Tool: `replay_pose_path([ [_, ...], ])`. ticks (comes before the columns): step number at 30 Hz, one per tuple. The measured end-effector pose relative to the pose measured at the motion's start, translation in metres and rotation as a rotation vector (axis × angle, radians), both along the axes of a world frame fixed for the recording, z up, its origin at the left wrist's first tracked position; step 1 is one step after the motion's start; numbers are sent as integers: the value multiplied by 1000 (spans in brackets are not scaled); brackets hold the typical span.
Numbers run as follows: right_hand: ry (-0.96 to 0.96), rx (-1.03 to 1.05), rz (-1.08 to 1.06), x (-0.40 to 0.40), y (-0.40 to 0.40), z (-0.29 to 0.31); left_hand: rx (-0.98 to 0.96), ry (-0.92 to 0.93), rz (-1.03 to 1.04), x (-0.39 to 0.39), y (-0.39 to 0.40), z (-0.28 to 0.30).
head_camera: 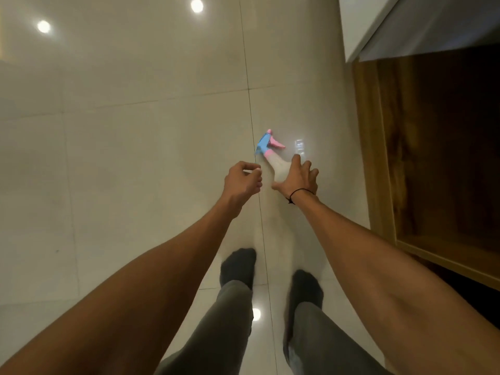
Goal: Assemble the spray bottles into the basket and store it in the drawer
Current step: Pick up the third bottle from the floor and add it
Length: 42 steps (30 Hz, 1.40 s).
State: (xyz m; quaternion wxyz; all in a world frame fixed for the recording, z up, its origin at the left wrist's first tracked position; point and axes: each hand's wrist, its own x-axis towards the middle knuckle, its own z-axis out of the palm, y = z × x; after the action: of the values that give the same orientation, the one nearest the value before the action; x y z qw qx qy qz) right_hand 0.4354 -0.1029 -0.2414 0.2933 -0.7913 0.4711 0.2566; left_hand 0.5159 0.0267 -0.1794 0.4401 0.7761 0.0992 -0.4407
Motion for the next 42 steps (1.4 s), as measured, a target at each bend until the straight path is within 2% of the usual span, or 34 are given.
replay_pose_path([
  [3, -119, 27, -62, -2, 7, 12, 68, 24, 3, -2, 11, 7],
  [6, -247, 67, -137, -5, 19, 58, 62, 129, 4, -9, 10, 43],
  [11, -408, 97, -259, -18, 32, 163, -51, 280, -78, -22, -9, 142],
  [16, -531, 94, -407, -39, 34, 293, -175, 174, -183, -41, -22, 251],
  [22, -418, -36, -386, -116, 27, 405, -194, 9, -491, -86, -29, 348],
  [28, -387, -122, -418, -211, 27, 463, -223, -97, -730, -167, -41, 398],
  [33, -418, -257, -409, -289, 48, 507, -277, -179, -852, -238, -38, 444],
  [36, -437, -256, -435, -339, 64, 531, -284, -201, -880, -286, -26, 469],
  [42, -352, -330, -488, -435, 95, 559, -244, -266, -932, -391, -11, 492],
])
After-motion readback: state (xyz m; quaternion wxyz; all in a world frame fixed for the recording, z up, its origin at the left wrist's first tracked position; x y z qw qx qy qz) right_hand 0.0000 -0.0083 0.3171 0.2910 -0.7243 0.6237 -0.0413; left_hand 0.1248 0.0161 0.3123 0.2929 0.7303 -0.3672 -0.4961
